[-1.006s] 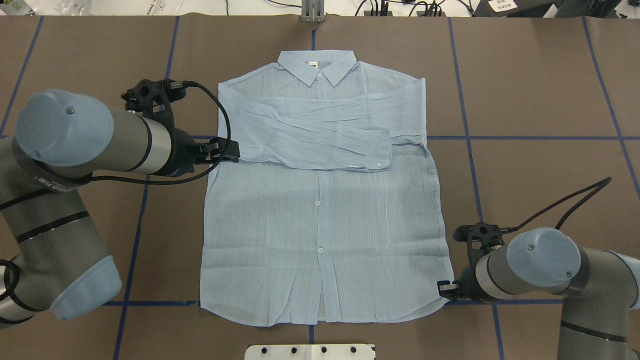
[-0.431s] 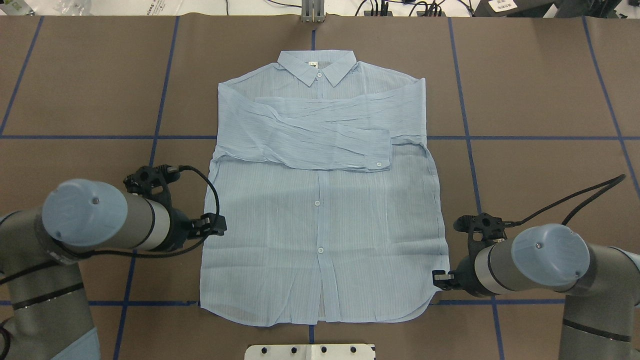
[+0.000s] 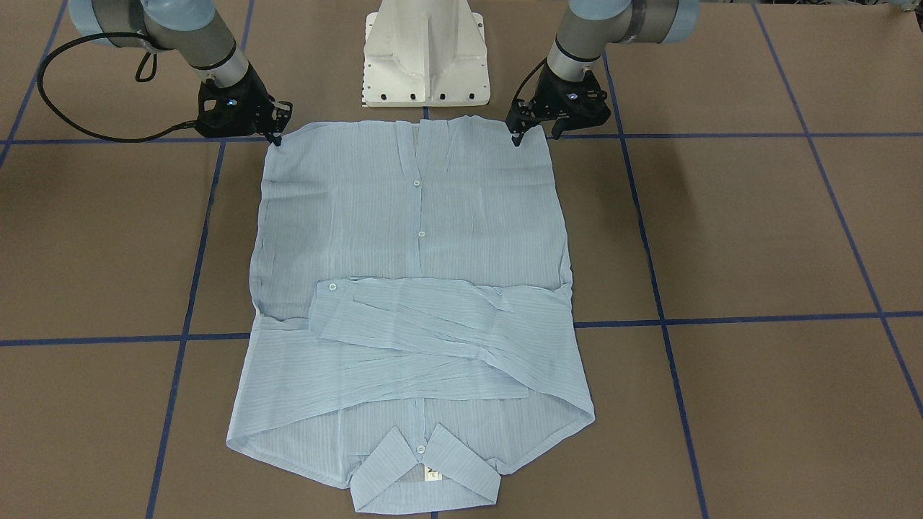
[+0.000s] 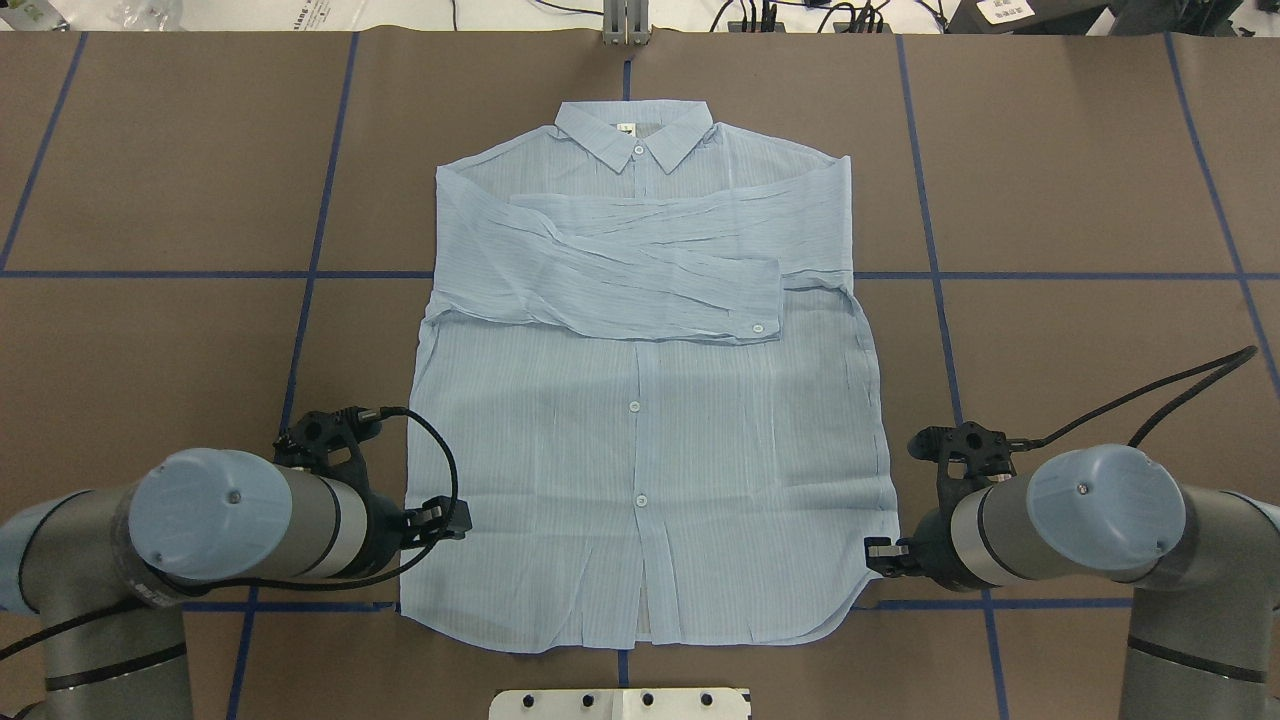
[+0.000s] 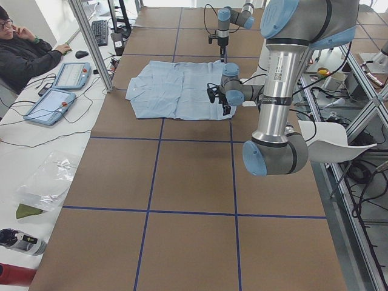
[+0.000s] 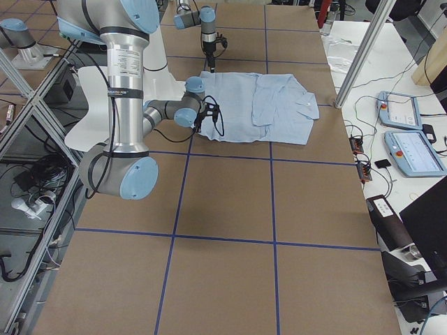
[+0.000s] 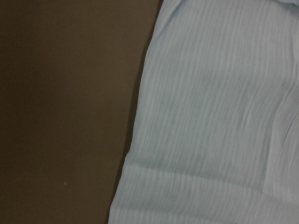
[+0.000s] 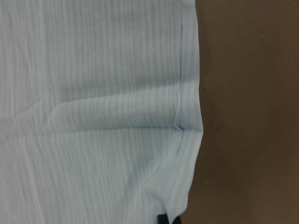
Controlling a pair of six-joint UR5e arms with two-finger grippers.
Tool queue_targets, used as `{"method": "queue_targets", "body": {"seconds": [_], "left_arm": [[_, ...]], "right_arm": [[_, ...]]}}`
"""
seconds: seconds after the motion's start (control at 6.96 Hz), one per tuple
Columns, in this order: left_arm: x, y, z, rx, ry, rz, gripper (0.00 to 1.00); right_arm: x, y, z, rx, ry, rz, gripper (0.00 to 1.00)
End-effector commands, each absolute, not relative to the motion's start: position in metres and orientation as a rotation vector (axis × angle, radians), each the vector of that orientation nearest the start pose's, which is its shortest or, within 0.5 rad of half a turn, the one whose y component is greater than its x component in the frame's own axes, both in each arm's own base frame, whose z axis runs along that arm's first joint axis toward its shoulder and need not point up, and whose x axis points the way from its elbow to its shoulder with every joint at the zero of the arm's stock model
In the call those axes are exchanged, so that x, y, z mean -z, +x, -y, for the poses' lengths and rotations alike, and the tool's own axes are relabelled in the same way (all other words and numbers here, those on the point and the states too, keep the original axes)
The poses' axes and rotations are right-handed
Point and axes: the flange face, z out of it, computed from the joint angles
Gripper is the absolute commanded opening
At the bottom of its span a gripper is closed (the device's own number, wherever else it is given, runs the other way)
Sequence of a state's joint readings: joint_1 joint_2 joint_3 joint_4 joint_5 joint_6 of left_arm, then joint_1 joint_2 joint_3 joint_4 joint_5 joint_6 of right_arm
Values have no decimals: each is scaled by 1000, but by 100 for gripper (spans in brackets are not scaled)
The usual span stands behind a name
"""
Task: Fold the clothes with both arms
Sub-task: 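Grasp both hem corners with the left and right grippers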
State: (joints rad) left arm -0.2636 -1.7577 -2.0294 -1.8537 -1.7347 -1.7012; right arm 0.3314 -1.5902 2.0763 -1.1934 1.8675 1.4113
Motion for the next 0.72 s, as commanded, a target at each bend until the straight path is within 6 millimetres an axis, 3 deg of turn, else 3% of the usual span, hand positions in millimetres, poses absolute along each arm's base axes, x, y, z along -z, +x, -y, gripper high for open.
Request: {"method": "queue_targets", "body": {"seconds": [0.0, 0.57], "left_arm": [[-341, 492, 241, 284, -93, -900, 87], [-346, 500, 231, 267, -102, -883, 73]], "right_arm": [[-388, -415, 254, -32, -60, 903, 0], [-386, -414, 254, -32, -64, 907, 0]]}}
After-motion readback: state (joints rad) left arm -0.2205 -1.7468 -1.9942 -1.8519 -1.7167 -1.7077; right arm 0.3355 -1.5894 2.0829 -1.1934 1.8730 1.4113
